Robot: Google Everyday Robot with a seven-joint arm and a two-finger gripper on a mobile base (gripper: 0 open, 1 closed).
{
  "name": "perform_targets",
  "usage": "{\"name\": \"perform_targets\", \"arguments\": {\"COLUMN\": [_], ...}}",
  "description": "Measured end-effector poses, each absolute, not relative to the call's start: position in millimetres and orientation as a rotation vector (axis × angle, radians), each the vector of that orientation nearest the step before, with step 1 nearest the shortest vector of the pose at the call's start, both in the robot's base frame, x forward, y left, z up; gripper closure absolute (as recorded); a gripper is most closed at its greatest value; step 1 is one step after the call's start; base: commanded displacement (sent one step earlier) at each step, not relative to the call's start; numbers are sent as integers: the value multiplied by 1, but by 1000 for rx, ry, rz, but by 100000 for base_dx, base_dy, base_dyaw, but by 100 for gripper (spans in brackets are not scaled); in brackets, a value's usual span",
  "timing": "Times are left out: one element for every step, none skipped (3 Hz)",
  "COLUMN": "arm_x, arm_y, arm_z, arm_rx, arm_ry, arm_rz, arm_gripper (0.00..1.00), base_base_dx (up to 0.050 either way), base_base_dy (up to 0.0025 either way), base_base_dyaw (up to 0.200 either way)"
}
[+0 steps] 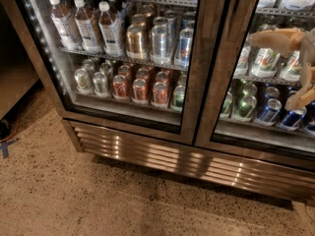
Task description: Open left fridge door
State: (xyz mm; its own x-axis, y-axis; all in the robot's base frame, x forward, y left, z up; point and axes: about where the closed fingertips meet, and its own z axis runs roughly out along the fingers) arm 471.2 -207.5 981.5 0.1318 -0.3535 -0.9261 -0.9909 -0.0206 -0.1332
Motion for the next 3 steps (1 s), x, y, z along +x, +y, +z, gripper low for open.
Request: {"name": "perform_targets", "arguments": {"arm_x": [487,487,493], "arm_y": [-201,-201,-202], "arm_z": [985,985,999], "arm_rx": [-1438,-1438,-1419], "arm_ry": [1308,1308,1306], "arm_rz": [967,967,944], "arm_gripper": [0,0,0], "base_base_dx": [0,0,0], "base_base_dy": [0,0,0], "base_base_dyaw": [0,0,0]}}
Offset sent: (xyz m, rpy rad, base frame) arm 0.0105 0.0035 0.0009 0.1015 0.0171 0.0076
